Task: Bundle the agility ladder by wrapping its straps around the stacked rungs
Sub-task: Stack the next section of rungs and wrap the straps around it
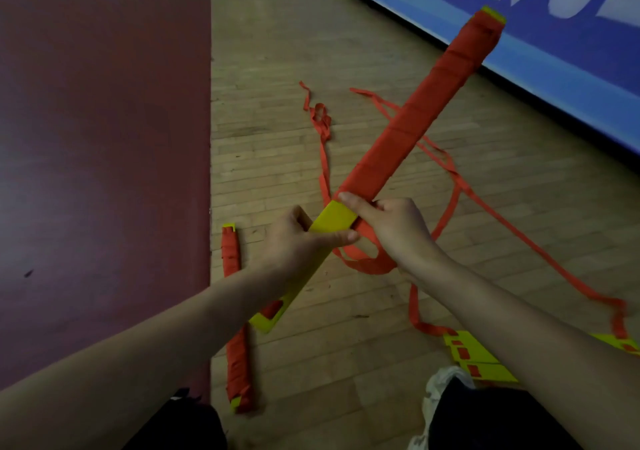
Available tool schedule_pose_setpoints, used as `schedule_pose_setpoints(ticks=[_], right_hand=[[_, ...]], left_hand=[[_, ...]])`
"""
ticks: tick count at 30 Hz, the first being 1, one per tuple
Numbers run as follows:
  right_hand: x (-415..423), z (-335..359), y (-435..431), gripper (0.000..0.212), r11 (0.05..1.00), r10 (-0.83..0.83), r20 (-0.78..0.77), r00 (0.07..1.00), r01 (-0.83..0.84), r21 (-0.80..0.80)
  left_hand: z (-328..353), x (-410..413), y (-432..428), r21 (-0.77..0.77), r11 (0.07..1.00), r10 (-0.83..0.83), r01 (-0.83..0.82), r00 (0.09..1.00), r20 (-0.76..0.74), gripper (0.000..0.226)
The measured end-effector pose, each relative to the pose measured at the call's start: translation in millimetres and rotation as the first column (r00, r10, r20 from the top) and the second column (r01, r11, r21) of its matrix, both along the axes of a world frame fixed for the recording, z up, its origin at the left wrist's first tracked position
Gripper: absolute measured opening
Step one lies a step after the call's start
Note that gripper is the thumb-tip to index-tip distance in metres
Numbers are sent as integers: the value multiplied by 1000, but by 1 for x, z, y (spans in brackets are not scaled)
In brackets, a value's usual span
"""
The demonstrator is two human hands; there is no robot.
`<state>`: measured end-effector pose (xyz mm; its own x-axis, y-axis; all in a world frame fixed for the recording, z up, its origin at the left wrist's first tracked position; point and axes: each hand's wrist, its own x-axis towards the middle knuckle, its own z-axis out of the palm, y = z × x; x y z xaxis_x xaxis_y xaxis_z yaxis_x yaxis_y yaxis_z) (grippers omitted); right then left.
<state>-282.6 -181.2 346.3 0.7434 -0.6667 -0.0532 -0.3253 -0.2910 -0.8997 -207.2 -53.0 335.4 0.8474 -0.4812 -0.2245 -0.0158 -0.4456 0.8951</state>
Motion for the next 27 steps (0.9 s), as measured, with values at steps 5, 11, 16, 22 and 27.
schedule_pose_setpoints(ticks=[5, 11, 16, 22, 27], right_hand=[[0, 7, 7, 44, 995, 1, 22, 1000, -3, 97], [1, 12, 8, 36, 968, -50, 115, 992, 20, 251], [-3, 21, -1, 22, 930, -19, 236, 971, -70, 360], [-2, 19, -4, 25, 852, 96, 374, 922, -270, 448], [-1, 16, -11, 30, 860, 180, 392, 902, -338, 382]], left_hand=[[0, -1, 1, 53, 995, -98, 86, 942, 320, 62], [7, -4, 3, 139, 981, -187, 136, 861, 472, 57], [27, 14, 15, 148, 944, -314, 295, 941, 123, 64], [25, 25, 32, -336, 774, -633, 537, 677, -375, 50], [14, 24, 26, -457, 765, -641, 453, 598, -481, 60]])
